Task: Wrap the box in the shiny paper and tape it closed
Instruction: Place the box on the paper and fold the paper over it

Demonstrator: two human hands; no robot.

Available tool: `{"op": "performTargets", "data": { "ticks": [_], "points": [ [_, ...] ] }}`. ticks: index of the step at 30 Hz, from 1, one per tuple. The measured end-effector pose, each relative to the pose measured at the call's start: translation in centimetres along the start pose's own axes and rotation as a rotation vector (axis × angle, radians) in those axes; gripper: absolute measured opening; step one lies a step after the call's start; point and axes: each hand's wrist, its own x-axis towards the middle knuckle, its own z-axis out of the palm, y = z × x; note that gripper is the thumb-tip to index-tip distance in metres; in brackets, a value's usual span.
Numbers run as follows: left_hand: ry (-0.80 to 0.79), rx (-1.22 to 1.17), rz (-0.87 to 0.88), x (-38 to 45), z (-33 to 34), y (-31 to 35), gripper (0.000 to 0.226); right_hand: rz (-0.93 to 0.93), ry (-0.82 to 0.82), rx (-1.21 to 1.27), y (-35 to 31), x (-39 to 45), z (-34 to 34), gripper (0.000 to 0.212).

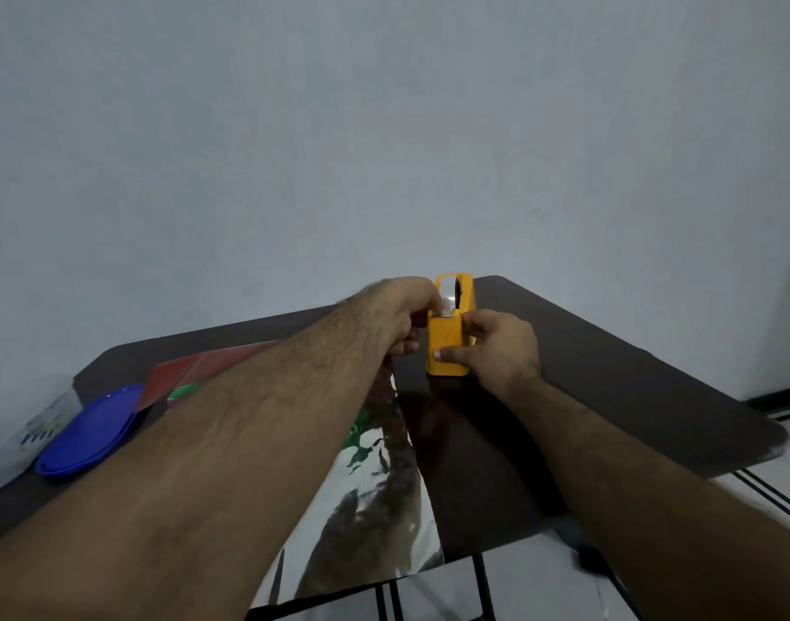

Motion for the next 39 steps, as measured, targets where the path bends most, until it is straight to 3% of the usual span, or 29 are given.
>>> {"op": "performTargets", "data": {
  "ticks": [8,18,24,30,34,39],
  "points": [
    [0.033,0.054,-0.019,-0.5,0.3,1.6,0.019,0.014,-0.006,-0.043,-0.3,-0.4,-0.2,0.082],
    [0.037,0.081,0.076,-1.9,-0.3,2.8,0.021,0.033,-0.028,-0.087,-1.4,-1.1,-0.9,0.084],
    [-0.036,0.079,0.1,-2.3,-0.1,0.9,0.022,0.029,-0.017,-0.078,-1.6,-1.4,-1.4,0.076],
    [-0.009,-0.044,0.108,-1.9,0.8,-1.2,0.028,0.021,-0.029,-0.082,-1.7,-1.7,-1.3,0.062],
    [0.031,-0.065,0.077,-1.6,1.4,-2.5,0.025,0.024,-0.048,-0.028,-1.3,-1.5,-1.3,0.07],
    [0.124,-0.105,0.12,-1.5,2.3,-2.9,0.021,0.1,-0.19,0.129,0.6,-0.6,-2.2,0.089]
  ]
}}
